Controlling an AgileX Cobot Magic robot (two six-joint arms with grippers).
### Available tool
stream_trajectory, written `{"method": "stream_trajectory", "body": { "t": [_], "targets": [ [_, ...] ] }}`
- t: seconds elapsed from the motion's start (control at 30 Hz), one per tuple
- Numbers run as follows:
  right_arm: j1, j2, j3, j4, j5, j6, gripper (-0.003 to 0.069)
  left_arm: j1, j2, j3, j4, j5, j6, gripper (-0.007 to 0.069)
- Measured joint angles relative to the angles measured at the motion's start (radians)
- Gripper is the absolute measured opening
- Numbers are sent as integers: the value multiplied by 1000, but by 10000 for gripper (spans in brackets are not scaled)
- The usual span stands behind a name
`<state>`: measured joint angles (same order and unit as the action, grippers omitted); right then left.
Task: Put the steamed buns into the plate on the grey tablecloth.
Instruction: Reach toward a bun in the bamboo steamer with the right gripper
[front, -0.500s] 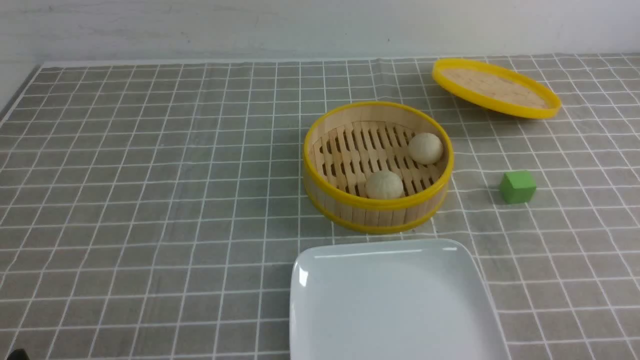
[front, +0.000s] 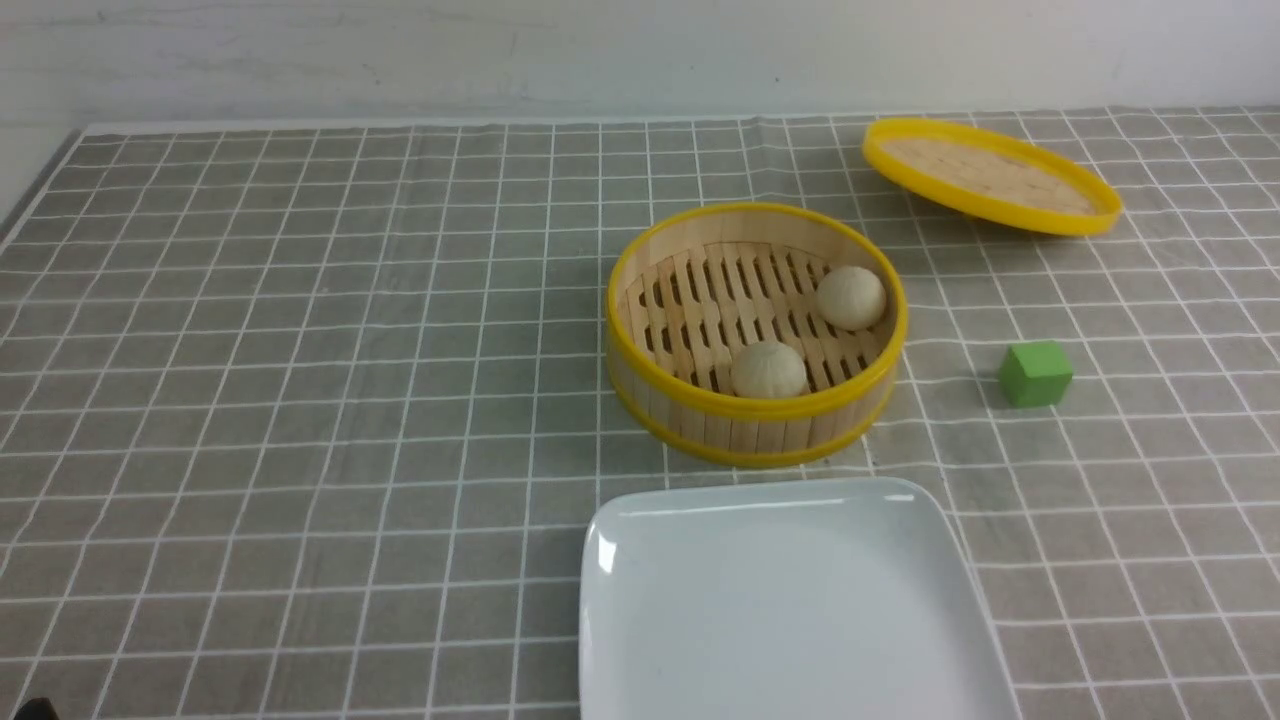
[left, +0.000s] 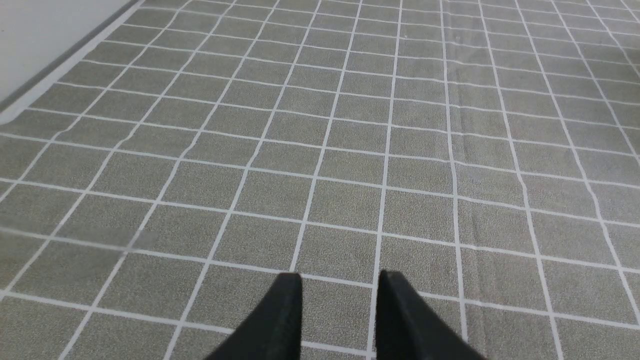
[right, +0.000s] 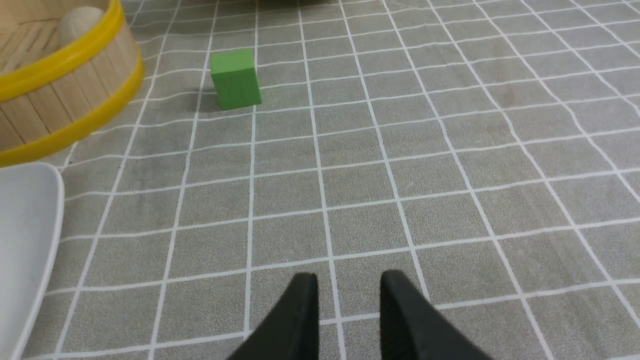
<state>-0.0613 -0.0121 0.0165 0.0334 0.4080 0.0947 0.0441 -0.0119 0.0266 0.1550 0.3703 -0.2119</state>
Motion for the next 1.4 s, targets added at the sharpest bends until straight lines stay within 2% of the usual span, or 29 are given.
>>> {"method": "stream_trajectory", "body": {
  "t": [0.83, 0.9, 1.07, 1.1, 1.13, 1.2, 1.4],
  "targets": [
    [0, 0, 0, -6, -1, 0, 213, 0, 0, 0, 0, 0, 0, 241],
    [0, 0, 0, 31, -6, 25, 216, 0, 0, 0, 0, 0, 0, 241],
    [0, 0, 9, 413, -11, 266, 224, 0, 0, 0, 0, 0, 0, 241],
    [0, 0, 9, 426, -11, 273, 224, 0, 0, 0, 0, 0, 0, 241],
    [0, 0, 9, 509, -13, 315, 226, 0, 0, 0, 0, 0, 0, 241],
    [0, 0, 9, 560, -20, 334, 227, 0, 0, 0, 0, 0, 0, 241],
    [0, 0, 9, 587, -69, 341, 233, 0, 0, 0, 0, 0, 0, 241]
  ]
}}
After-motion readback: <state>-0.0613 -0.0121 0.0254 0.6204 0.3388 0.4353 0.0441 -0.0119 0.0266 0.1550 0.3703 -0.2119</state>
